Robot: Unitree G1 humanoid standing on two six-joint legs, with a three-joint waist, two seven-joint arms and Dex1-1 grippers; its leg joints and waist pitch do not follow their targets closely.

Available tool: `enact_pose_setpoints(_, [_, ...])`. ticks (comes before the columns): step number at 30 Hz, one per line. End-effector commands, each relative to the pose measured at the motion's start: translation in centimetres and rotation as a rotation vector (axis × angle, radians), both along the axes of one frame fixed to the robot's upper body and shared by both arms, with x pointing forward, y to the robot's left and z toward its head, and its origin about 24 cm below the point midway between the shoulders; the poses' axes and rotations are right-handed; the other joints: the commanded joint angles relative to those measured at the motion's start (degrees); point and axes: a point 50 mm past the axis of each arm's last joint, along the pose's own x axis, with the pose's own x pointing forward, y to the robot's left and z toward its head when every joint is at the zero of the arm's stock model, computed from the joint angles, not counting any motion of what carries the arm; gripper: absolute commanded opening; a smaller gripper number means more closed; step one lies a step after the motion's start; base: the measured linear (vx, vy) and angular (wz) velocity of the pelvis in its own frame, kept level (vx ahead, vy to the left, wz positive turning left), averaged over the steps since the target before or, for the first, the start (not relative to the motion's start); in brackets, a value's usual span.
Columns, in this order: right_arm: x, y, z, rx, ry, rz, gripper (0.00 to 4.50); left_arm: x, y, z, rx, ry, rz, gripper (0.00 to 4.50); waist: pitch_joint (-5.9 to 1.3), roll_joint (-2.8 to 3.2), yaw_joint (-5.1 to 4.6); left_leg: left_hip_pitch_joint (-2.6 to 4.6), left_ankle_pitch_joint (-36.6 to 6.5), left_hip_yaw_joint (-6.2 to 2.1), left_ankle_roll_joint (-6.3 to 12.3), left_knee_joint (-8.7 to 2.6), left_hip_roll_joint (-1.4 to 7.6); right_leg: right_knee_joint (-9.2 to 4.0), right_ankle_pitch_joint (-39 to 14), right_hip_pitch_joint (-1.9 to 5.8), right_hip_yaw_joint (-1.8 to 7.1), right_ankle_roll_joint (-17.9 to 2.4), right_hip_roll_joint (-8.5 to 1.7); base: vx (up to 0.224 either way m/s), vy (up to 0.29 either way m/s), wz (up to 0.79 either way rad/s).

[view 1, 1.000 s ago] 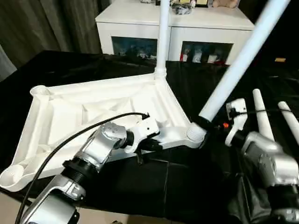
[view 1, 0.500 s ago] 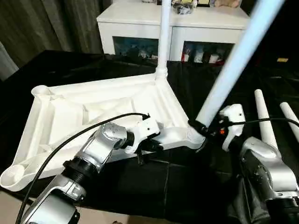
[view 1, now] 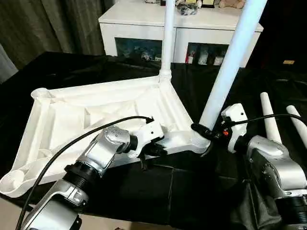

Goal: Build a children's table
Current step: Rotate leg to tighten

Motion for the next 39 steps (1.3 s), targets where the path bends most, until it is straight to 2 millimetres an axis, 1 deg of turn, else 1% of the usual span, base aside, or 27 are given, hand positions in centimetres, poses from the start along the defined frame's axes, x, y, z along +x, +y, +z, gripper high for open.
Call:
enact_pose_setpoints(1, [-1.6, -0.4, -4.6, -0.062, 0.210, -0.040, 1.85, 0.0, -0.4, 0.3, -0.023, -0.011, -0.014, 0.00, -2.36, -0.62, -0.44, 0.68, -18.8, -1.87, 0.11, -5.30, 3.37, -5.27, -22.9, 1.50, 2.69, -10.5, -3.54, 0.000, 0.000, 0.00])
enact_pose_setpoints(2, [-1.5, -0.4, -4.6, -0.064, 0.205, -0.047, 1.85, 0.0, -0.4, 0.3, -0.023, -0.012, -0.014, 0.00, -2.31, -0.68, -0.52, 0.69, -19.3, -1.87, 0.04, -5.31, 3.35, -5.33, -23.5, 1.46, 2.69, -10.3, -3.54, 0.000, 0.000, 0.00])
enact_pose_setpoints(3, [-1.4, -0.4, -4.6, -0.058, 0.202, -0.058, 1.85, 0.0, -0.4, 0.3, -0.022, -0.012, -0.014, 0.00, -2.25, -0.65, -0.65, 0.86, -20.7, -1.97, -0.26, -5.34, 3.36, -5.58, -25.6, 1.28, 2.67, -9.8, -3.62, 0.000, 0.000, 0.00])
enact_pose_setpoints(4, [-1.2, -0.4, -4.5, -0.058, 0.192, -0.071, 1.85, 0.1, -0.4, 0.3, -0.021, -0.012, -0.015, 0.00, -2.25, -0.39, -0.66, 0.90, -21.1, -2.02, -0.39, -5.35, 3.33, -5.63, -26.0, 1.25, 2.66, -9.6, -3.62, 0.000, 0.000, 0.00])
enact_pose_setpoints(5, [-1.1, -0.4, -4.4, -0.059, 0.186, -0.079, 1.85, 0.1, -0.3, 0.4, -0.021, -0.012, -0.015, 0.00, -2.21, -0.57, -0.88, 0.78, -21.7, -2.08, -0.55, -5.42, 3.31, -5.76, -26.7, 1.25, 2.62, -9.2, -3.60, 0.000, 0.000, 0.00])
enact_pose_setpoints(7, [-0.8, -0.3, -4.2, -0.074, 0.168, -0.109, 1.85, 0.2, -0.2, 0.4, -0.017, -0.015, -0.004, 0.00, -2.20, -0.42, -1.06, 0.84, -22.6, -2.23, -0.89, -5.53, 3.33, -5.77, -27.5, 1.17, 2.54, -8.8, -3.56, 0.000, 0.000, 0.00])
enact_pose_setpoints(9, [-0.5, -0.3, -4.2, -0.084, 0.158, -0.141, 1.85, 0.4, -0.1, 0.5, -0.014, -0.021, 0.016, 0.00, -2.14, -0.47, -1.22, 0.83, -23.3, -2.30, -1.14, -5.60, 3.33, -5.90, -28.1, 1.08, 2.54, -8.5, -3.56, 0.000, 0.000, 0.00])
enact_pose_setpoints(12, [0.6, -0.4, -4.4, -0.112, 0.136, -0.278, 1.85, 1.0, -0.4, 0.7, -0.020, -0.019, 0.074, 0.00, -2.00, -0.39, -1.75, 0.96, -25.3, -2.47, -1.94, -5.73, 3.19, -6.19, -31.0, 0.76, 2.28, -7.7, -3.53, 0.000, 0.000, 0.00])
enact_pose_setpoints(13, [1.1, -0.2, -4.5, -0.114, 0.135, -0.349, 1.85, 1.3, -0.8, 0.9, -0.024, -0.020, 0.103, 0.00, -1.98, -0.54, -1.97, 0.97, -26.0, -2.62, -2.28, -5.76, 3.16, -6.39, -32.2, 0.83, 2.12, -7.1, -3.61, 0.000, 0.000, 0.00])
enact_pose_setpoints(14, [1.8, 0.0, -4.9, -0.129, 0.144, -0.458, 1.85, 1.8, -1.4, 1.1, -0.028, -0.027, 0.150, 0.00, -1.95, -0.37, -2.19, 1.00, -26.6, -2.71, -2.50, -5.80, 3.14, -6.44, -32.7, 0.71, 2.06, -7.0, -3.61, 0.000, 0.000, 0.00])
enact_pose_setpoints(15, [2.2, 0.2, -5.0, -0.138, 0.153, -0.514, 1.85, 2.1, -1.7, 1.3, -0.030, -0.033, 0.178, 0.00, -1.88, -0.24, -2.91, 1.01, -28.1, -2.91, -3.33, -5.86, 2.99, -6.57, -33.4, 0.55, 1.74, -6.8, -3.46, 0.000, 0.000, 0.00])
enact_pose_setpoints(16, [2.9, 1.0, -5.2, -0.117, 0.167, -0.582, 1.85, 2.6, -2.4, 1.5, -0.033, -0.041, 0.232, 0.00, -1.98, -0.32, -3.50, 1.33, -30.0, -3.10, -3.74, -5.80, 2.90, -6.90, -33.6, 0.43, 1.53, -6.2, -3.41, 0.000, 0.000, 0.00])
enact_pose_setpoints(17, [2.9, 1.0, -5.2, -0.117, 0.167, -0.582, 1.85, 2.6, -2.4, 1.5, -0.033, -0.041, 0.232, 0.00, -1.95, -0.26, -3.56, 1.47, -30.5, -3.10, -3.66, -5.78, 2.86, -7.03, -33.5, 0.33, 1.50, -6.3, -3.43, 0.000, 0.000, 0.00])
enact_pose_setpoints(19, [4.0, 3.1, -5.2, -0.061, 0.180, -0.681, 1.85, 3.5, -3.6, 1.9, -0.024, -0.056, 0.330, 0.00, -1.97, -0.38, -4.15, 1.52, -31.4, -3.05, -3.33, -5.67, 2.72, -7.32, -33.4, 0.15, 1.33, -6.3, -3.45, 0.000, 0.000, 0.00])
enact_pose_setpoints(20, [4.3, 3.6, -5.1, -0.056, 0.179, -0.702, 1.85, 3.6, -3.8, 2.0, -0.021, -0.059, 0.344, 0.00, -2.03, -0.29, -4.31, 1.65, -31.6, -3.14, -3.29, -5.69, 2.69, -7.33, -33.2, 0.18, 1.21, -6.4, -3.45, 0.000, 0.000, 0.00])
enact_pose_setpoints(21, [4.5, 4.4, -5.2, -0.040, 0.194, -0.720, 1.85, 3.8, -4.2, 2.1, -0.024, -0.065, 0.363, 0.00, -1.95, -0.24, -4.52, 1.54, -32.1, -3.26, -3.14, -5.87, 2.77, -7.53, -32.4, 0.43, 0.98, -6.2, -3.34, 0.000, 0.000, 0.00])
enact_pose_setpoints(22, [4.8, 5.4, -5.1, -0.031, 0.197, -0.740, 1.85, 3.9, -4.7, 2.3, -0.026, -0.071, 0.376, 0.00, -1.92, -0.10, -4.67, 1.44, -32.6, -3.18, -2.94, -6.02, 2.79, -7.57, -31.2, 0.35, 1.03, -6.3, -3.35, 0.000, 0.000, 0.00])
enact_pose_setpoints(24, [5.1, 6.2, -5.0, -0.026, 0.206, -0.750, 1.85, 4.0, -5.0, 2.5, -0.034, -0.073, 0.393, 0.00, -1.98, -0.13, -4.79, 1.61, -33.3, -3.12, -3.00, -6.01, 2.75, -7.56, -30.8, 0.24, 0.99, -6.3, -3.28, 0.000, 0.000, 0.00])
enact_pose_setpoints(26, [5.5, 7.4, -4.8, -0.036, 0.196, -0.795, 1.85, 4.0, -5.6, 2.7, -0.035, -0.076, 0.410, 0.00, -2.02, -0.17, -4.85, 1.51, -33.1, -3.16, -2.87, -6.06, 2.69, -7.53, -30.3, 0.40, 1.00, -6.3, -3.38, 0.000, 0.000, 0.00])
enact_pose_setpoints(27, [5.8, 7.8, -4.8, -0.052, 0.195, -0.822, 1.85, 4.1, -5.8, 2.8, -0.038, -0.078, 0.426, 0.00, -2.05, -0.35, -4.98, 1.41, -32.9, -3.11, -2.84, -6.16, 2.76, -7.52, -29.3, 0.42, 1.00, -6.5, -3.37, 0.000, 0.000, 0.00])
enact_pose_setpoints(28, [5.9, 7.8, -4.8, -0.063, 0.191, -0.831, 1.85, 4.1, -5.8, 2.9, -0.041, -0.078, 0.435, 0.00, -2.11, -0.14, -4.94, 1.45, -32.7, -3.06, -2.87, -6.26, 2.79, -7.33, -27.5, 0.48, 1.10, -6.9, -3.33, 0.000, 0.000, 0.00])
enact_pose_setpoints(32, [6.1, 8.0, -4.9, -0.063, 0.204, -0.848, 1.85, 4.1, -5.7, 2.9, -0.048, -0.066, 0.448, 0.00, -2.29, -0.28, -4.81, 1.30, -30.9, -2.74, -2.23, -6.20, 2.71, -7.03, -24.3, 0.56, 1.54, -8.0, -3.42, 0.000, 0.000, 0.00])
enact_pose_setpoints(33, [6.1, 8.0, -4.9, -0.066, 0.203, -0.852, 1.85, 4.2, -5.6, 2.8, -0.047, -0.065, 0.450, 0.00, -2.35, -0.31, -4.77, 1.10, -29.7, -2.64, -1.95, -6.18, 2.71, -6.83, -22.8, 0.70, 1.66, -8.6, -3.44, 0.000, 0.000, 0.00])
enact_pose_setpoints(35, [6.4, 8.0, -4.8, -0.077, 0.187, -0.862, 1.85, 4.2, -5.4, 2.8, -0.044, -0.064, 0.459, 0.00, -2.43, -0.40, -4.63, 0.99, -27.4, -2.30, -1.40, -6.09, 2.70, -6.58, -20.4, 0.81, 1.85, -9.8, -3.48, 0.000, 0.000, 0.00])
enact_pose_setpoints(36, [6.5, 7.9, -4.6, -0.084, 0.173, -0.868, 1.85, 4.3, -5.3, 2.7, -0.042, -0.064, 0.463, 0.00, -2.44, -0.42, -4.59, 1.03, -27.0, -2.22, -1.18, -6.03, 2.67, -6.56, -20.4, 0.81, 1.87, -9.9, -3.50, 0.000, 0.000, 0.00])
enact_pose_setpoints(37, [6.7, 7.9, -4.5, -0.084, 0.157, -0.871, 1.85, 4.3, -5.3, 2.7, -0.041, -0.065, 0.462, 0.00, -2.47, -0.62, -4.53, 0.94, -26.1, -2.18, -0.72, -5.94, 2.65, -6.50, -20.7, 0.92, 1.87, -10.0, -3.58, 0.000, 0.000, 0.00])
enact_pose_setpoints(39, [6.8, 8.2, -4.2, -0.051, 0.147, -0.837, 1.85, 4.3, -5.3, 2.7, -0.042, -0.064, 0.459, 0.00, -2.57, -0.53, -4.42, 0.90, -24.9, -2.08, -0.34, -5.90, 2.72, -6.49, -20.4, 0.94, 1.89, -10.1, -3.55, 0.000, 0.000, 0.00])
